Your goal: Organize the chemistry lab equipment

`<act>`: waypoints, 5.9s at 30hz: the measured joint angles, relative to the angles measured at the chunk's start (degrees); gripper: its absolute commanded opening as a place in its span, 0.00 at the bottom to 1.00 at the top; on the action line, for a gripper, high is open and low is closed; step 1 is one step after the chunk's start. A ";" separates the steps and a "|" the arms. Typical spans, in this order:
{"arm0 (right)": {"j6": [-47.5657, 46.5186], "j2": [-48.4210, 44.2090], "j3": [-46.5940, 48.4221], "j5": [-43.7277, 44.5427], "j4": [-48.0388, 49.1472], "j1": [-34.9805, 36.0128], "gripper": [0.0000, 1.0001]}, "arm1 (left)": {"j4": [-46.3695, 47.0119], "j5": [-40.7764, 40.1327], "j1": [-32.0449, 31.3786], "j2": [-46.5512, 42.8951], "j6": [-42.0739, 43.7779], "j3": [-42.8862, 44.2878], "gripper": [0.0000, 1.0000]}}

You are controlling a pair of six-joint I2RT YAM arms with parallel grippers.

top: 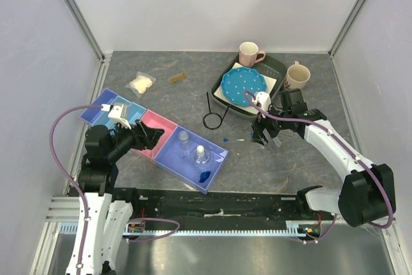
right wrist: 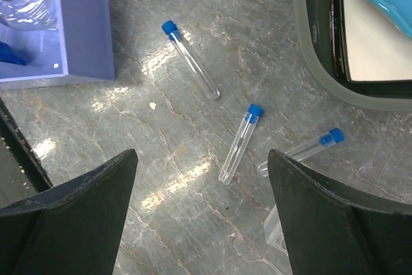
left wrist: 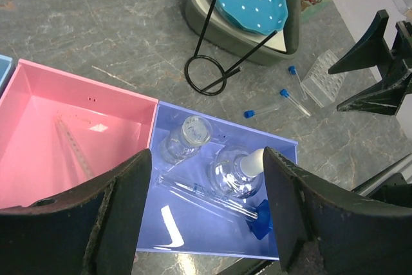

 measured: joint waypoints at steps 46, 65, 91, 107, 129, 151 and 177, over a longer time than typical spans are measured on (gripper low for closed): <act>-1.46 -3.23 -6.80 -3.54 4.98 -3.41 0.88 | -2.64 -8.02 0.00 20.26 -1.90 -0.24 0.63; -2.25 -6.12 -7.41 -5.07 4.92 -5.11 0.88 | -9.38 -19.58 -1.38 46.49 -0.17 8.57 0.53; -2.93 -9.73 -7.43 -5.09 4.87 -5.31 0.89 | -13.18 -24.37 -4.00 52.94 2.23 13.62 0.04; -3.48 -10.97 -7.43 -5.35 4.66 -5.46 0.89 | -15.91 -36.63 -4.04 43.85 5.70 22.21 0.02; -4.00 -12.57 -7.43 -6.58 3.96 -5.53 0.90 | -15.85 -43.71 -3.93 54.21 23.08 26.45 0.06; -4.28 -13.14 -7.43 -6.64 3.13 -5.53 0.90 | -14.88 -51.52 -2.08 62.29 23.87 25.07 0.33; -8.61 -13.29 -7.74 -7.63 1.64 -7.80 0.94 | 6.80 1.53 -3.21 21.44 -1.73 8.35 0.94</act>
